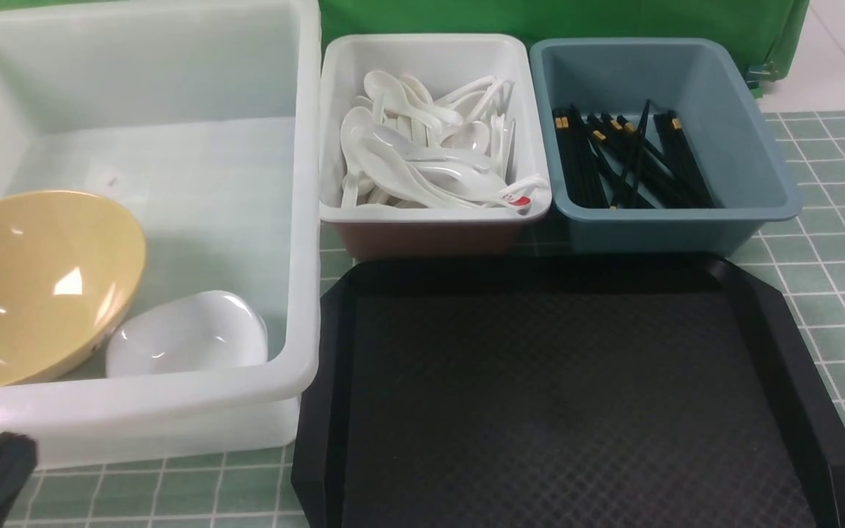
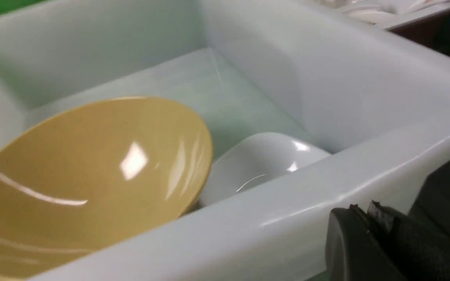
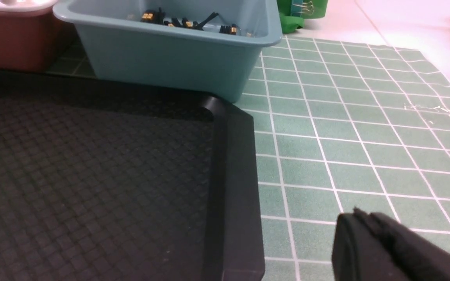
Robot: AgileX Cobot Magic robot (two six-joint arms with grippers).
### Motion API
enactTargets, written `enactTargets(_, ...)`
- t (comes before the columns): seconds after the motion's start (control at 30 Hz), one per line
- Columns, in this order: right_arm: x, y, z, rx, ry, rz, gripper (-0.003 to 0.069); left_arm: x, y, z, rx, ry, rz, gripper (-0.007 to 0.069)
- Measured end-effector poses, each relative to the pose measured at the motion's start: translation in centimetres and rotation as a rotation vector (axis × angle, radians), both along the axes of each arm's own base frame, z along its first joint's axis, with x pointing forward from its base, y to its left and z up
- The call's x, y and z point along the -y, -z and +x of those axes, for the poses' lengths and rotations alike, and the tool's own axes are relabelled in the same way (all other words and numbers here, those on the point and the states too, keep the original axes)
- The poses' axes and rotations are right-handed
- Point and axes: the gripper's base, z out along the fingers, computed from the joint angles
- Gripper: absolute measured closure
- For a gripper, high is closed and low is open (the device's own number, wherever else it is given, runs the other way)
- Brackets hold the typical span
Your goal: On blue table put chopsticks spoon bowls plates into blue grey white boxes.
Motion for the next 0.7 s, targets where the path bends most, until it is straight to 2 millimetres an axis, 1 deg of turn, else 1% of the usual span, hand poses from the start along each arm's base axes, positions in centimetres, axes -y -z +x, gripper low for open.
enactTargets(0.03, 0.0, 0.0, 0.0, 0.000, 0.001, 0.000, 0.0603, -0.2, 0.5, -0.3, 0.008, -0.069, -0.064, 0.0620)
enactTargets(0.1, 0.0, 0.0, 0.0, -0.001, 0.001, 0.001, 0.0601, -0.2, 1.0, -0.2, 0.009, -0.129, -0.141, 0.0620)
enactTargets(0.17, 0.0, 0.0, 0.0, -0.001, 0.001, 0.001, 0.0599, -0.2, 2.1, 0.1, 0.001, -0.193, -0.216, 0.0620)
enactTargets(0.33, 0.0, 0.0, 0.0, -0.001, 0.001, 0.001, 0.0592, -0.1, 5.1, 0.6, -0.036, -0.228, -0.258, 0.0620)
enactTargets(0.7, 0.0, 0.0, 0.0, -0.001, 0.002, 0.001, 0.0582, 0.1, 5.2, 0.7, -0.028, -0.172, -0.240, 0.0620)
